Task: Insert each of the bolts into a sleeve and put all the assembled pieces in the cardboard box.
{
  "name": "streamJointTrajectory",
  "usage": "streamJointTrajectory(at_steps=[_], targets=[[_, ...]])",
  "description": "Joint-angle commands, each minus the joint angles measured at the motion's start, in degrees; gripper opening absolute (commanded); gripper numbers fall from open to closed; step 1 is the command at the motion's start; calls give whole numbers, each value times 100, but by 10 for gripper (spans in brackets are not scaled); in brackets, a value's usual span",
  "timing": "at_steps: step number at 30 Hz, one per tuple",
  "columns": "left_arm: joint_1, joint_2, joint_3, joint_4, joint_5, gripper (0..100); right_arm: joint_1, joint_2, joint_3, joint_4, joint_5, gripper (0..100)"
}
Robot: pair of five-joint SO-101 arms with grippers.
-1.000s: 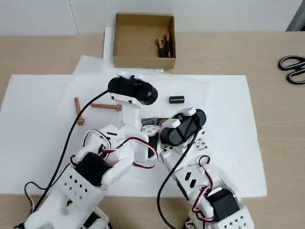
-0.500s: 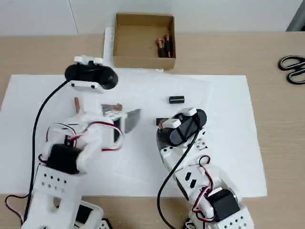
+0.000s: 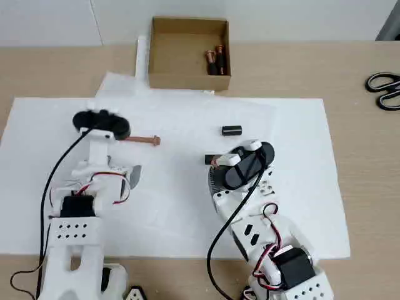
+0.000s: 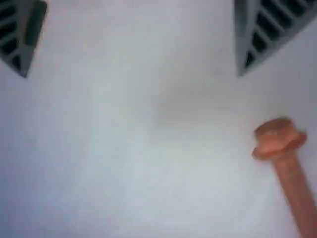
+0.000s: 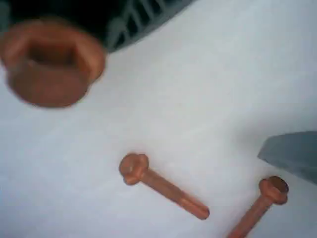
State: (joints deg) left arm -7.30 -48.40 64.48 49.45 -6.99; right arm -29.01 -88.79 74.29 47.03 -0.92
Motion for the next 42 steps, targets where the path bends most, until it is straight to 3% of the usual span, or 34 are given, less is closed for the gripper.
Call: streamJointTrajectory(at_steps=[1, 9, 17, 28, 42], targets=[[-79, -79, 127, -185, -167, 254, 57, -40, -62, -145, -62, 4], [-229, -70, 136, -132, -246, 254, 66, -40, -62, -145, -53, 4], [-299, 510, -1481, 1354, -220, 254, 66, -40, -79, -145, -53, 4], [-308, 3051, -2501, 1371, -9, 254, 66, -40, -79, -145, -44, 4], [-308, 3341, -2070, 1389, 176, 240, 66, -40, -88, -145, -44, 4]])
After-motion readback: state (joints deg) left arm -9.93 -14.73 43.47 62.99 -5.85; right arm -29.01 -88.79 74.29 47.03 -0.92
